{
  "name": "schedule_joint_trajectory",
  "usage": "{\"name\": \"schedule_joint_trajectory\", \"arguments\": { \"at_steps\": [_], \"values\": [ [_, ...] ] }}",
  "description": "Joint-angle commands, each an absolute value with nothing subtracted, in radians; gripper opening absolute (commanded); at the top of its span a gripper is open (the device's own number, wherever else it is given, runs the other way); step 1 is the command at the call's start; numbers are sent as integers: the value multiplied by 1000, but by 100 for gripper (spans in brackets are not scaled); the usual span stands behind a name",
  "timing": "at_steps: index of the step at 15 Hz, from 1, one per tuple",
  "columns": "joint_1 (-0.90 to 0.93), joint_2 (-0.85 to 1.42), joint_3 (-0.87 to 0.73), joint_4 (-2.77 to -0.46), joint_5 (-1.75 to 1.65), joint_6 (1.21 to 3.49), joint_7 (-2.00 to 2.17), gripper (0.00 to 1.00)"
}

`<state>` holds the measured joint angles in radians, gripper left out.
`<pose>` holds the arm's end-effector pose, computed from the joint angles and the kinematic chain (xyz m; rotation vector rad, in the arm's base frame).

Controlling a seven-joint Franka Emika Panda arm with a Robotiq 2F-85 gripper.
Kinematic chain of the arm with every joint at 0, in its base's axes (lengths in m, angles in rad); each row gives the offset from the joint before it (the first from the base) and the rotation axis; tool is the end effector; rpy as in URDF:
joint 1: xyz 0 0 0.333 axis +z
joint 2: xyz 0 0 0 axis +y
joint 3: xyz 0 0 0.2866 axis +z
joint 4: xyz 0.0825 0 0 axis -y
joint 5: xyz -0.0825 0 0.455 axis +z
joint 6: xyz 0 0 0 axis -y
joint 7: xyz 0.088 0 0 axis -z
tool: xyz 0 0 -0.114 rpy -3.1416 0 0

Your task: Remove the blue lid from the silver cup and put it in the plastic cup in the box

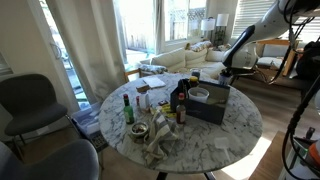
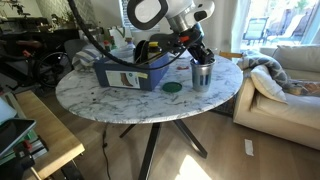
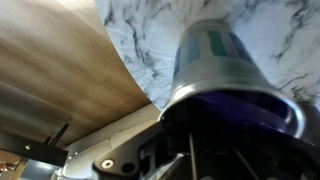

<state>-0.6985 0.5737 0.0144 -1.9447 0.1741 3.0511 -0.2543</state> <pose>0.5262 -0.4467 0.1534 2.7411 -0.8530 0.7410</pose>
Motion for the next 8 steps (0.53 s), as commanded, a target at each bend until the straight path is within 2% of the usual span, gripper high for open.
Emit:
{"name": "schedule_joint_trajectory", "arguments": {
  "at_steps": [1,8],
  "values": [
    [-655,617,-37,-1928,166,3052,-168,0],
    [-634,579,-74,-1902,161,3037,-131,0]
  ]
}}
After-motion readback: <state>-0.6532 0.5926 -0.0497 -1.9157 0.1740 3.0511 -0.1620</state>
